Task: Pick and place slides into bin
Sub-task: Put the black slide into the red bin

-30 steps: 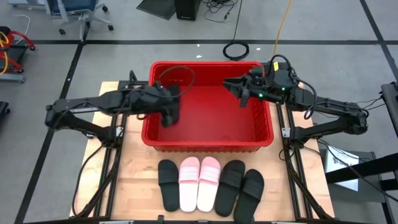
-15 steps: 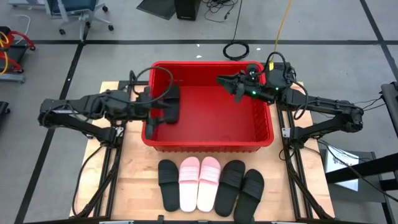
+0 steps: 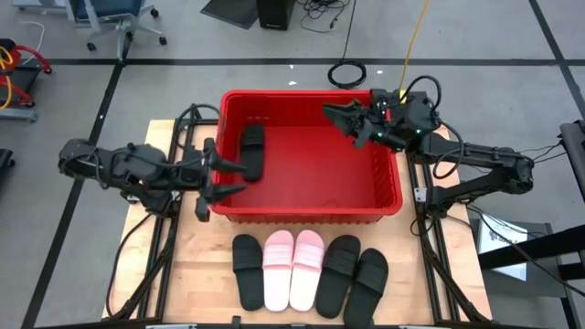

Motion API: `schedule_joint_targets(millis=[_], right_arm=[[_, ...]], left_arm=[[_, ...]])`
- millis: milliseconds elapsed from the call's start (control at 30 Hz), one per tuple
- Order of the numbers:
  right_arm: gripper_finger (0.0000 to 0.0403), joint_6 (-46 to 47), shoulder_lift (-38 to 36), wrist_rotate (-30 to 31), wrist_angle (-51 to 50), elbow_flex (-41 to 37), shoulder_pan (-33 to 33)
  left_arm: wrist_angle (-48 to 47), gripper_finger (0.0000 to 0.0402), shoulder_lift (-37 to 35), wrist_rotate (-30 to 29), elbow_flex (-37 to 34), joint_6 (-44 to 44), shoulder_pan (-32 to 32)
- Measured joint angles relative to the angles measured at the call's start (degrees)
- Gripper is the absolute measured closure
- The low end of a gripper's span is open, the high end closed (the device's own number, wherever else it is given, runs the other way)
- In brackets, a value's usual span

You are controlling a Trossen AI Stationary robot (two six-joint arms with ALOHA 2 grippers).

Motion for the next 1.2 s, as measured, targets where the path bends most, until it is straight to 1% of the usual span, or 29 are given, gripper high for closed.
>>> schedule_joint_targets(millis=[167,267,333,433,600,733,867,1000,1100,1200], right_arm=[[0.0273,0.96,0.02,-3.65,0.01,0.00,2.09],[0.0273,0.97,0.02,-4.03,-0.04,0.00,4.36],[0.0273,0.95,0.02,-3.97,-0.03,0.00,6.08],[0.0273,0.24,0.02,-3.95,-0.05,0.00,8.46],[0.0273,-0.98,0.02,-3.84,-0.03,0.00,11.71],[0.0273,-1.86,0.02,-3.80,-0.03,0.01,13.96],[0.0273,-1.95,0.02,-3.78,-0.21,0.02,16.01],[0.0273,-2.47,0.02,-3.17,-1.99,0.02,17.53],[0.0273,-2.52,0.02,-1.69,-3.43,0.02,18.53],[0.0273,-2.63,0.02,-0.54,-4.70,0.02,19.47]], left_arm=[[2.95,0.0192,0.44,-6.62,0.00,-1.37,-6.13],[3.80,0.0192,1.60,-10.26,0.58,-1.89,-9.83],[3.91,0.0192,3.26,-13.02,2.43,-2.39,-12.20],[1.99,0.0192,7.12,-17.23,7.27,-1.33,-15.59],[-6.65,0.0192,15.64,-24.43,19.38,1.25,-19.83],[-16.16,0.0192,22.54,-29.01,29.55,0.38,-22.63],[-25.01,0.0192,29.08,-31.02,38.28,-4.30,-25.45],[-34.84,0.0192,35.38,-33.74,44.87,-11.47,-28.13],[-39.67,0.0192,39.38,-33.55,47.88,-17.70,-29.43],[-41.68,0.0193,42.15,-32.21,48.76,-23.03,-30.40]])
